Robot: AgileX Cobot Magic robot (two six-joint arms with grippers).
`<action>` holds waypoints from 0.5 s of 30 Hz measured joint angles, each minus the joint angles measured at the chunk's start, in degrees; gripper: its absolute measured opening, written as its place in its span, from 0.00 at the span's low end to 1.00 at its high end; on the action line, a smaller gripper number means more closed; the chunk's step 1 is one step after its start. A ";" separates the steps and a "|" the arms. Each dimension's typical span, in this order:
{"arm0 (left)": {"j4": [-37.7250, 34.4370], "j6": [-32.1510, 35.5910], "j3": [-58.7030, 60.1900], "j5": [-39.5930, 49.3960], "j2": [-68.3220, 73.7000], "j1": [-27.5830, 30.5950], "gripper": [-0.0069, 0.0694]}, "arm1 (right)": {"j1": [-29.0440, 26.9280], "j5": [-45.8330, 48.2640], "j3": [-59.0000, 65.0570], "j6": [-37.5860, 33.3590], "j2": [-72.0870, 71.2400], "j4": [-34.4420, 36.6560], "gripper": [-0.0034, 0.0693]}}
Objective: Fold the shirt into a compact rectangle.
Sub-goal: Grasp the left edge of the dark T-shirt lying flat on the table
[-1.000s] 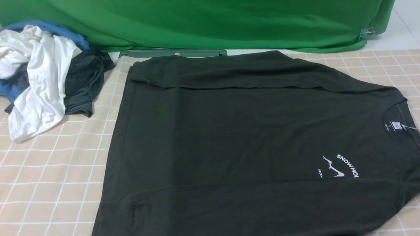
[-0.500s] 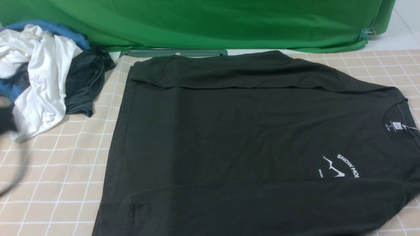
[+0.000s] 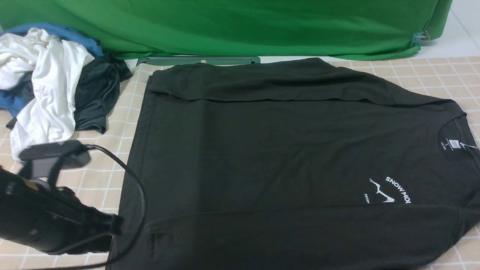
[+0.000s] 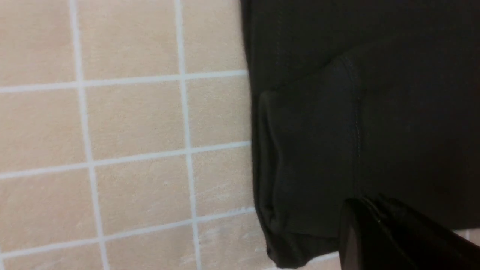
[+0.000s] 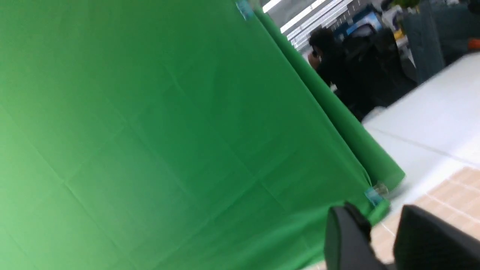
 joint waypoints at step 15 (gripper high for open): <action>16.55 -8.12 0.05 -11.67 10.56 -10.55 0.30 | 2.73 47.95 -36.69 -25.50 32.58 1.40 0.11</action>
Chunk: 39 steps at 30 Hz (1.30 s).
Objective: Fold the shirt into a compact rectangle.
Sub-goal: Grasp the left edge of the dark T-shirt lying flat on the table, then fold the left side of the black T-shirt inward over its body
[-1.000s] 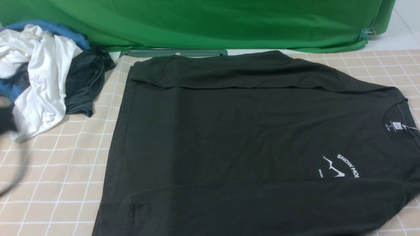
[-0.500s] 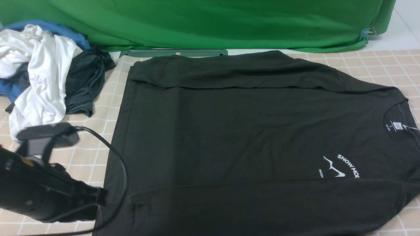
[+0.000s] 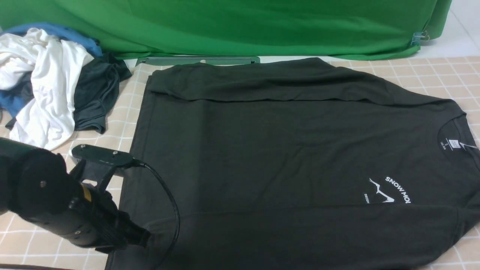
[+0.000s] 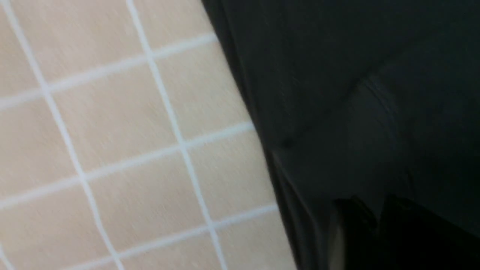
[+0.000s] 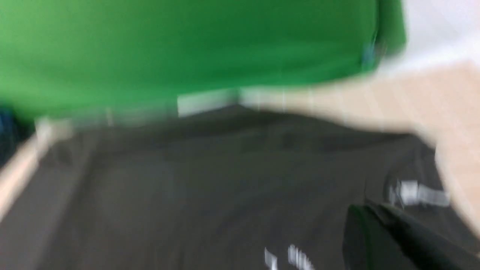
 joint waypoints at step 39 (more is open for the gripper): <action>0.86 0.34 -20.77 15.29 3.33 -0.46 0.16 | 0.00 8.28 -0.70 -10.56 12.44 9.12 0.16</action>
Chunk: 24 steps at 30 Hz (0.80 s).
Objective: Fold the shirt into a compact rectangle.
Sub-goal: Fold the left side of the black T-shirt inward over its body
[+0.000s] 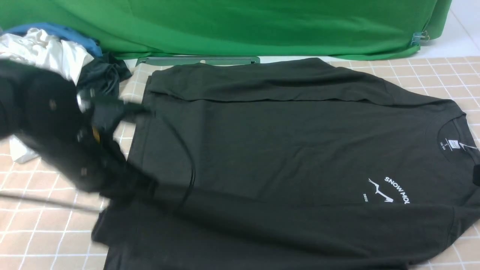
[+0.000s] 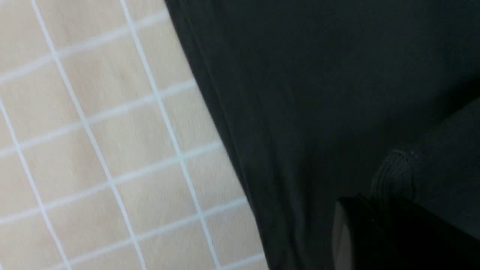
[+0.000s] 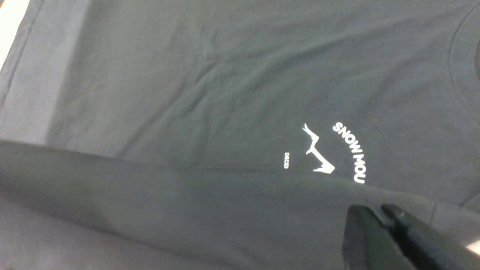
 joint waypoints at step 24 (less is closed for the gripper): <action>14.93 -3.01 -25.00 -10.57 26.85 1.09 0.16 | 0.00 -2.31 0.00 -0.02 0.00 0.34 0.17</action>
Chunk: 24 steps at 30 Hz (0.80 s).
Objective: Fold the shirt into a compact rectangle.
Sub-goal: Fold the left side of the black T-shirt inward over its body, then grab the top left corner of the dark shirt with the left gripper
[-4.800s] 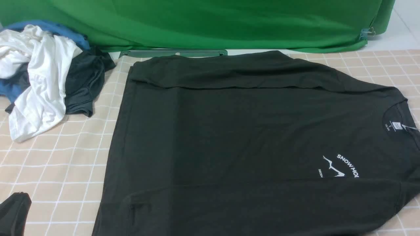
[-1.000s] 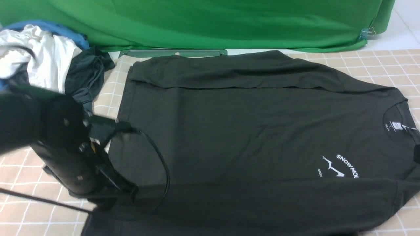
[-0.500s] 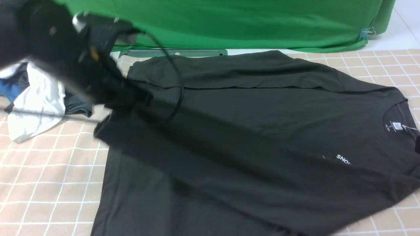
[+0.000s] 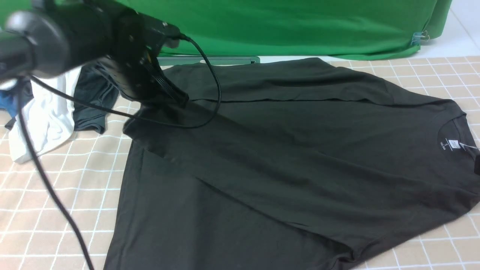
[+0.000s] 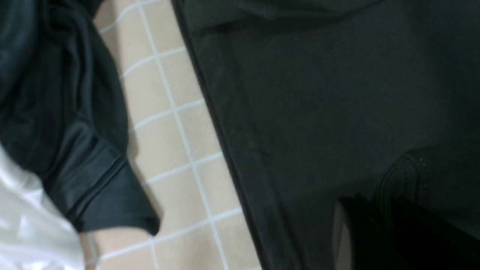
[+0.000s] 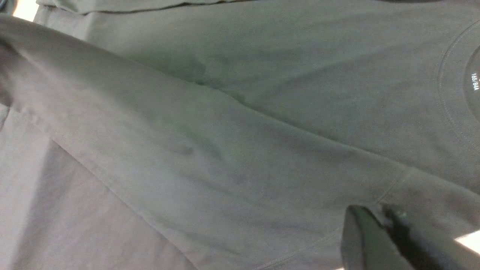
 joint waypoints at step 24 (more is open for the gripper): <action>-12.81 -7.55 -15.73 -11.18 13.18 10.88 0.69 | 0.00 0.64 0.00 0.00 0.00 0.01 0.20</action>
